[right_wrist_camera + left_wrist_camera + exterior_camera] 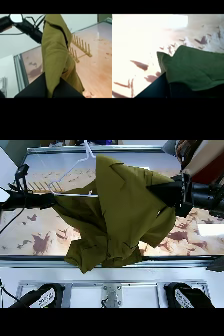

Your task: Fold the clothes and pants, and hang the long-sleeved shirts on hangers.

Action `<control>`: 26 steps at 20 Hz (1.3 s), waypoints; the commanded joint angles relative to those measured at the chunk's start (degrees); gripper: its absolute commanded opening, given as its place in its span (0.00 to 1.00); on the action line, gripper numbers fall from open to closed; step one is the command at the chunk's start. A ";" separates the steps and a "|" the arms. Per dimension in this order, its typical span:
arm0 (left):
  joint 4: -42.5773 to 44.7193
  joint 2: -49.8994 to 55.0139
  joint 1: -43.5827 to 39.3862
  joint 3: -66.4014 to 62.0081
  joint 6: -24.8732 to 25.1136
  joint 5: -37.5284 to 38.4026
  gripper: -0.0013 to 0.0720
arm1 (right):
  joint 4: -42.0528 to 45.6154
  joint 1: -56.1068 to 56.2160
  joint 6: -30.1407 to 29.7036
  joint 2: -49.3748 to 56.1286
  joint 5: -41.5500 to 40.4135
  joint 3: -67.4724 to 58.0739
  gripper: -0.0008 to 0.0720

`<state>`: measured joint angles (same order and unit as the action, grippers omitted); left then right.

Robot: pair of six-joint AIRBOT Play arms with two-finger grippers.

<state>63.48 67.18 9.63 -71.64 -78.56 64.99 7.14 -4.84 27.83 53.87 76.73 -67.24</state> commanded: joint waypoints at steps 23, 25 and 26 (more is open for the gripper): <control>-1.01 -28.39 -2.45 -6.80 0.85 -0.94 0.03 | 12.59 0.07 3.08 -0.39 -13.73 -0.07 0.03; 0.33 -30.27 -7.13 -6.78 -1.27 -0.50 0.04 | 10.19 0.04 3.04 -0.39 -18.29 -0.07 0.03; 1.81 -30.73 -9.84 -6.67 -2.45 -0.33 0.03 | 7.39 0.04 3.02 -0.39 -20.13 -0.07 0.03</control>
<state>63.22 39.33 5.08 -78.41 -78.61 64.47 18.39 -4.80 30.74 53.49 63.20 -67.24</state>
